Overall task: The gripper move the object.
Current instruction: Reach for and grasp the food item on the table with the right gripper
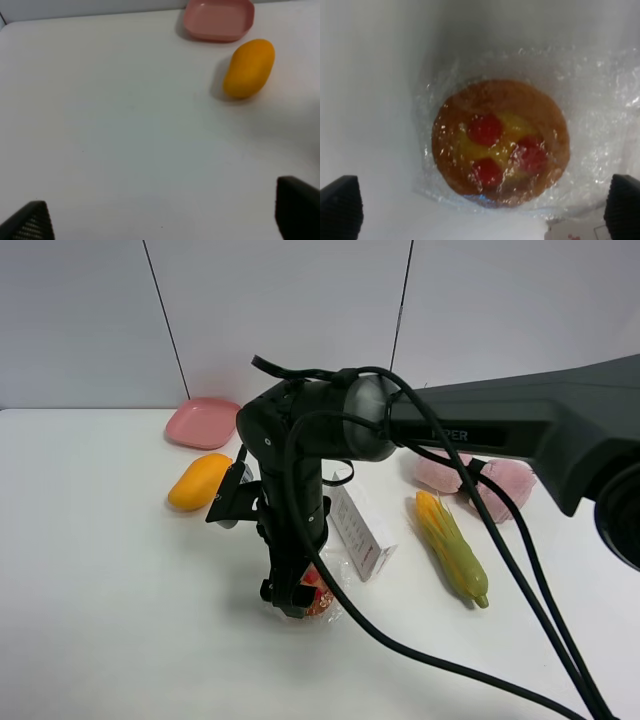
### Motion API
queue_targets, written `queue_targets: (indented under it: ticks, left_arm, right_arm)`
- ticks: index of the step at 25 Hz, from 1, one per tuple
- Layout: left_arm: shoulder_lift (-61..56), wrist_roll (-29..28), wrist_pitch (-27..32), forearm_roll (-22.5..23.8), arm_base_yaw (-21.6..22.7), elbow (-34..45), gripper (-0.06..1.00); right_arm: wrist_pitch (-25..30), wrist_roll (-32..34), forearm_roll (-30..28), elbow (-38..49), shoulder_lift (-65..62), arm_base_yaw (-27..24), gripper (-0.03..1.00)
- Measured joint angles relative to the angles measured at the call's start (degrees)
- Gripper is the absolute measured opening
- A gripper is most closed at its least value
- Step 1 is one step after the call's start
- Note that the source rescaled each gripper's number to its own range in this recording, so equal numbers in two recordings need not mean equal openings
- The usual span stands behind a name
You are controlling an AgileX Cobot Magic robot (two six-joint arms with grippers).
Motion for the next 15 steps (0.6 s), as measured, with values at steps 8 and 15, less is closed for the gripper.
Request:
queue_targets:
  ticks: [8,15]
  left_arm:
    - [0.0,0.0,0.0,0.0,0.0,0.0,1.0]
    - [0.0,0.0,0.0,0.0,0.0,0.0,1.0]
  right_arm:
    - [-0.1,0.1,0.1,0.0,2.6,0.0,0.94]
    - [0.8,0.1,0.0,0.0,4.5,0.0,0.94]
